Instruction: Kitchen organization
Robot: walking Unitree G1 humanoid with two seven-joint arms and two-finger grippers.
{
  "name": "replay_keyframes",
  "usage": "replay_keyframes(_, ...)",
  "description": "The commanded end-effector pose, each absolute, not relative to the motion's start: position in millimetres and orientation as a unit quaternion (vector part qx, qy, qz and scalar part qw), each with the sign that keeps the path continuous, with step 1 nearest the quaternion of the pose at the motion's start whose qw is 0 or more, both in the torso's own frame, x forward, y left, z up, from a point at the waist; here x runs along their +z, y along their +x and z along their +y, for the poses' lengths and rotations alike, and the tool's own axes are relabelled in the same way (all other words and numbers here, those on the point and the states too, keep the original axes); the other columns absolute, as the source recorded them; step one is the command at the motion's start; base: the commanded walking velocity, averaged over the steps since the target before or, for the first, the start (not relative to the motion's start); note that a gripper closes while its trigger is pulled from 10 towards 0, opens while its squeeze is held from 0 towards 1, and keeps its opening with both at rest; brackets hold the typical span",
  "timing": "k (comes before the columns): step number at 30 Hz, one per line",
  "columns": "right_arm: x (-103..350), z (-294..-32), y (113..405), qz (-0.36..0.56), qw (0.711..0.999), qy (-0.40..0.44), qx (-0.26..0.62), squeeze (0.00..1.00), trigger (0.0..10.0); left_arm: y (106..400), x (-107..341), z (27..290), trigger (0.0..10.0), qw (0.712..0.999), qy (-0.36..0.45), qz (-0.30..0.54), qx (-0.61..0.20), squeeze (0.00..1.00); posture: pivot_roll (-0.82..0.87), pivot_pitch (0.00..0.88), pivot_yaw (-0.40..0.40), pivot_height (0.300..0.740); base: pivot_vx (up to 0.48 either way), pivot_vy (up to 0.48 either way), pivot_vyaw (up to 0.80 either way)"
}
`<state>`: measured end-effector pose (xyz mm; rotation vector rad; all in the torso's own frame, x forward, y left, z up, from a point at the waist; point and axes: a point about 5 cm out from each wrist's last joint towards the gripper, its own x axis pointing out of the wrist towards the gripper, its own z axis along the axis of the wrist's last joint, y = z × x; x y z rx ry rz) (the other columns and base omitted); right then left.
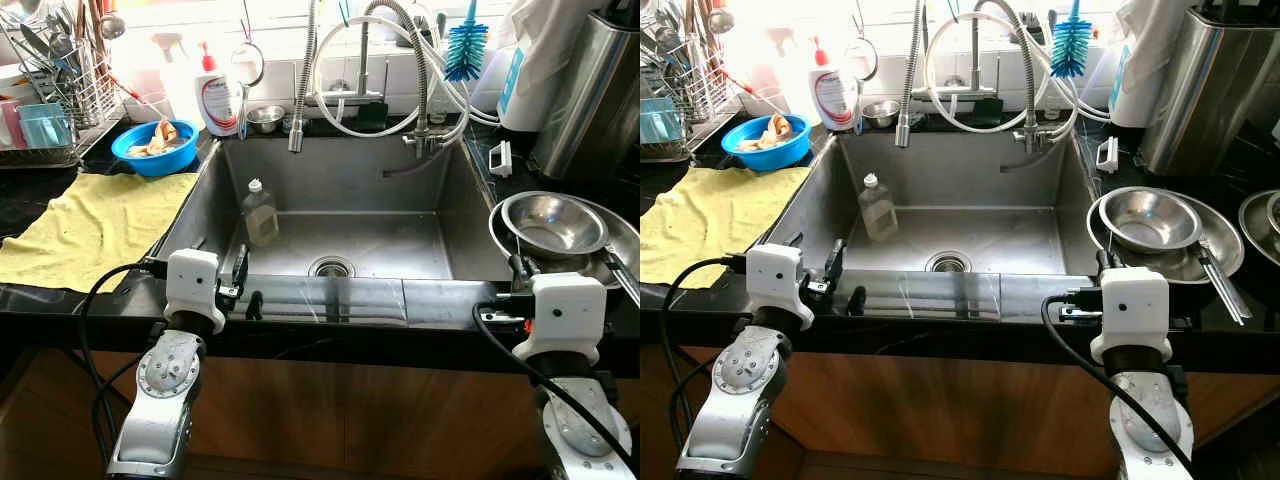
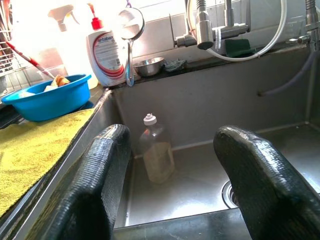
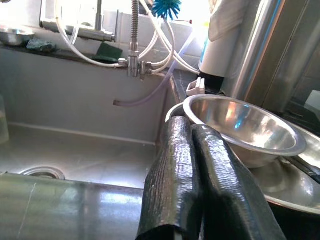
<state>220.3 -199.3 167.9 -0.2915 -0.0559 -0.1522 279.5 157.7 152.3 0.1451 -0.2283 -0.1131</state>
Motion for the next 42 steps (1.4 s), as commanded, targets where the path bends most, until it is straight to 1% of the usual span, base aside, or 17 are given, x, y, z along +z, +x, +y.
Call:
replay_keyframes(1, 169.8, -201.3, 217.5, -0.023, 0.986, -0.144, -0.084, 0.00, 10.0, 278.1, 153.1, 157.4, 10.0, 0.989, 0.073, -0.113, -0.061, 0.00, -0.14, 0.000, 0.071, 0.740, 0.000, 0.000, 0.00)
replay_keyframes(4, 171.1, -202.8, 216.7, -0.025, 0.985, -0.143, -0.094, 0.00, 10.0, 278.2, 153.1, 157.0, 10.0, 0.989, 0.072, -0.113, -0.063, 0.00, -0.14, 0.000, 0.072, 0.740, 0.000, 0.000, 0.00)
replay_keyframes(9, 187.1, -210.1, 216.3, -0.077, 0.981, -0.106, -0.146, 0.00, 10.0, 278.7, 153.8, 156.8, 10.0, 0.989, 0.072, -0.115, -0.064, 0.00, -0.14, 0.000, 0.073, 0.740, 0.000, 0.000, 0.00)
replay_keyframes(15, 195.1, -212.2, 216.9, -0.099, 0.978, -0.091, -0.157, 0.00, 10.0, 279.3, 153.6, 156.5, 10.0, 0.989, 0.073, -0.114, -0.065, 0.00, -0.14, 0.000, 0.074, 0.740, 0.000, 0.000, 0.00)
replay_keyframes(29, 187.3, -207.1, 220.5, -0.084, 0.983, -0.073, -0.149, 0.00, 10.0, 279.6, 153.3, 156.8, 10.0, 0.988, 0.079, -0.113, -0.067, 0.00, -0.13, 0.000, 0.072, 0.740, 0.000, 0.000, 0.00)
replay_keyframes(31, 187.1, -205.4, 222.0, -0.085, 0.983, -0.049, -0.155, 0.00, 10.0, 279.6, 152.8, 156.4, 10.0, 0.988, 0.080, -0.113, -0.069, 0.00, -0.14, 0.000, 0.072, 0.740, 0.000, 0.000, 0.00)
replay_keyframes(33, 185.0, -197.2, 226.1, -0.080, 0.986, -0.015, -0.147, 0.00, 10.0, 279.8, 152.4, 155.6, 10.0, 0.988, 0.082, -0.113, -0.071, 0.00, -0.13, 0.000, 0.070, 0.740, 0.000, 0.000, 0.00)
replay_keyframes(37, 179.0, -190.1, 228.2, -0.064, 0.989, 0.003, -0.137, 0.00, 10.0, 279.6, 152.5, 155.1, 10.0, 0.988, 0.082, -0.113, -0.072, 0.00, -0.13, 0.000, 0.069, 0.740, 0.000, 0.000, 0.00)
replay_keyframes(42, 170.7, -190.9, 227.4, -0.036, 0.990, -0.014, -0.136, 0.00, 10.0, 278.8, 151.8, 155.2, 10.0, 0.988, 0.083, -0.112, -0.072, 0.00, -0.13, 0.000, 0.067, 0.740, 0.000, 0.000, 0.00)
